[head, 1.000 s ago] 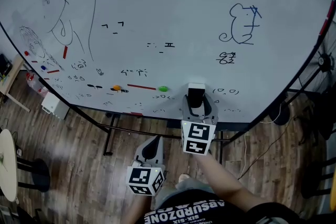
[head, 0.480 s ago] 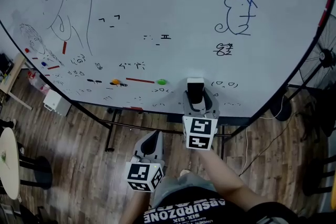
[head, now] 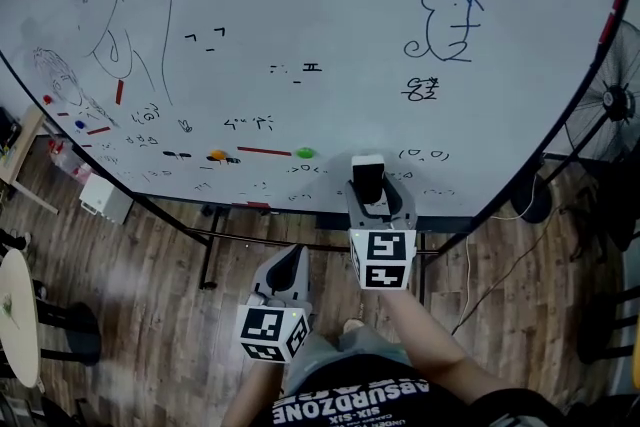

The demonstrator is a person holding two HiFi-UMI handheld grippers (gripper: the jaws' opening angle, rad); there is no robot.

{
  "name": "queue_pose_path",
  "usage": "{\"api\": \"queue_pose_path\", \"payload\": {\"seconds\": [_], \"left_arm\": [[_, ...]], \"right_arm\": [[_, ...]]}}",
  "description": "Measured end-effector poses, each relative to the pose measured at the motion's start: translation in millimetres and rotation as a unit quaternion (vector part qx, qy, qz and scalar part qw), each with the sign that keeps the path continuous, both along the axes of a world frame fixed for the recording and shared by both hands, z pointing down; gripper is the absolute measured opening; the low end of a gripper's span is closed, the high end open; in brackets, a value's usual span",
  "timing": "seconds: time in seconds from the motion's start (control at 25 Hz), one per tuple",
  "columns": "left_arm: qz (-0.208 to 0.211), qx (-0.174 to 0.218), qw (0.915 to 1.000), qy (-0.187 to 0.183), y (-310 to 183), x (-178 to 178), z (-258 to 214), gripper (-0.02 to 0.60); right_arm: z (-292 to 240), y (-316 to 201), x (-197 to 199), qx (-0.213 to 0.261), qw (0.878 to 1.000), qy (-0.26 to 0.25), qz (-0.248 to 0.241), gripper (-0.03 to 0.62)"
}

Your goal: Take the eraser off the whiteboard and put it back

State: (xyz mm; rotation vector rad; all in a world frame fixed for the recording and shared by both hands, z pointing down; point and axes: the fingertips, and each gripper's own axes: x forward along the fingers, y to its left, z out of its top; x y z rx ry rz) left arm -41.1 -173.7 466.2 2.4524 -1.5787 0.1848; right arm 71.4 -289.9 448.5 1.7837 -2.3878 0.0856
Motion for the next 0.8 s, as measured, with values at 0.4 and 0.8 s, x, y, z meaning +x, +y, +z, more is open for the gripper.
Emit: {"api": "queue_pose_path", "payload": {"seconds": [0.4, 0.8], "left_arm": [[0.042, 0.000, 0.9991, -0.010, -3, -3, -12, 0.006], [0.080, -0.001, 0.9967, -0.014, -7, -6, -19, 0.006]], "right_arm": [[-5, 18, -3, -0.017, 1.000, 0.012, 0.006, 0.230], [-10, 40, 4, -0.028, 0.999, 0.013, 0.023, 0.232]]}}
